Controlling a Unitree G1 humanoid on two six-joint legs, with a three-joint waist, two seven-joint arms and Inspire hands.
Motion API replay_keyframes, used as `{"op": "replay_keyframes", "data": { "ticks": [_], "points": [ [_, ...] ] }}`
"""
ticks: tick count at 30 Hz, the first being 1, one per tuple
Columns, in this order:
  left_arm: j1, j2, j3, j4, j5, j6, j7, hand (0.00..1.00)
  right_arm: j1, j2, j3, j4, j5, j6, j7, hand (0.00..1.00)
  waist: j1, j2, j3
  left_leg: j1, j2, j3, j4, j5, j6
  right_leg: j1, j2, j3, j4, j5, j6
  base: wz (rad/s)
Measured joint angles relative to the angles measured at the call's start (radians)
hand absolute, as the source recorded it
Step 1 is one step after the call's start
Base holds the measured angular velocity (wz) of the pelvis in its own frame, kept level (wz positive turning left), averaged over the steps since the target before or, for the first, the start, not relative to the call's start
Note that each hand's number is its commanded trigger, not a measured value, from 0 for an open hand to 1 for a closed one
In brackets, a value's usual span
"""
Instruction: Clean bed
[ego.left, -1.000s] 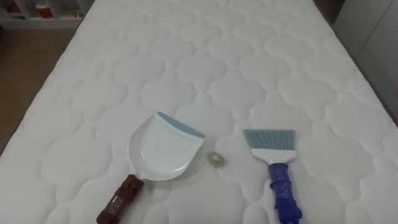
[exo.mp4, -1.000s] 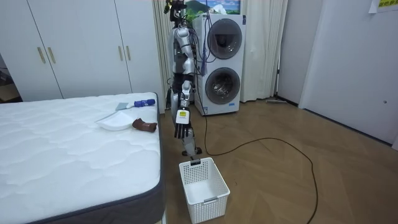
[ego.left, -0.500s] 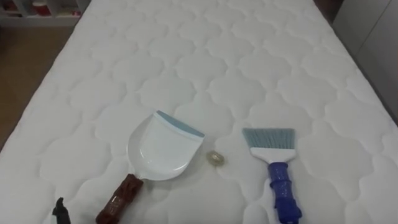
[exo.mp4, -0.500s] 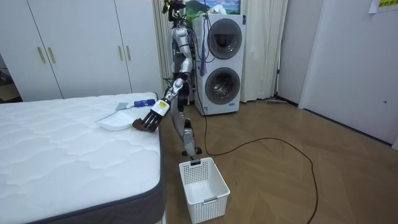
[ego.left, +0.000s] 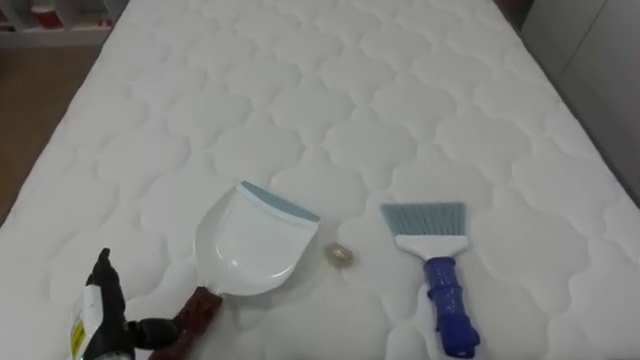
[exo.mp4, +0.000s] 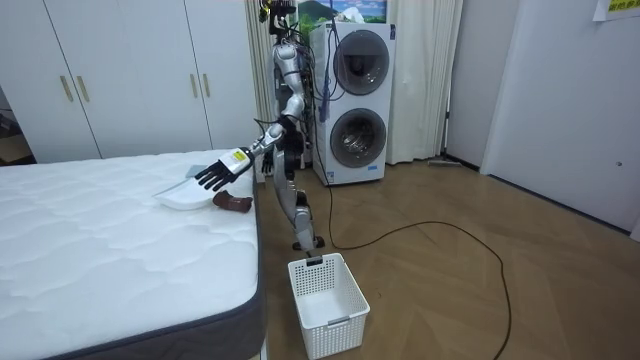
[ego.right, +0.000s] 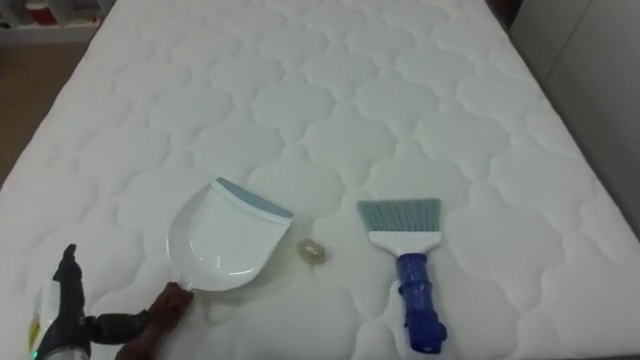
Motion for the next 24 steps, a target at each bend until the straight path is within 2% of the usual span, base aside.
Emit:
{"op": "replay_keyframes", "data": {
  "ticks": [11,17,24],
  "points": [
    [-0.004,0.0,-0.014,0.005,0.0,0.0,-0.035,0.0,0.023,0.001,0.002,0.027,-0.005,0.007,0.001,0.0,-0.008,0.002,0.0021,0.009,0.002,0.02,-0.003,0.0,0.0,-0.001,0.002,0.023,0.002,0.0,0.0,-0.05],
    [-0.004,0.0,-0.036,0.017,0.0,0.005,-0.068,0.0,0.02,0.002,0.004,0.027,-0.006,0.036,0.006,0.0,-0.016,0.003,0.0026,0.002,0.004,0.029,-0.002,0.0,0.0,-0.021,0.003,0.028,0.02,0.0,0.0,-0.06],
    [-0.004,0.0,-0.04,0.017,0.002,0.008,-0.072,0.0,0.022,0.001,0.004,0.029,-0.016,0.049,0.021,0.0,-0.021,0.005,0.0007,-0.011,0.004,0.033,0.003,0.0,0.0,-0.034,0.009,0.033,0.022,0.001,0.001,-0.01]
  ]
}}
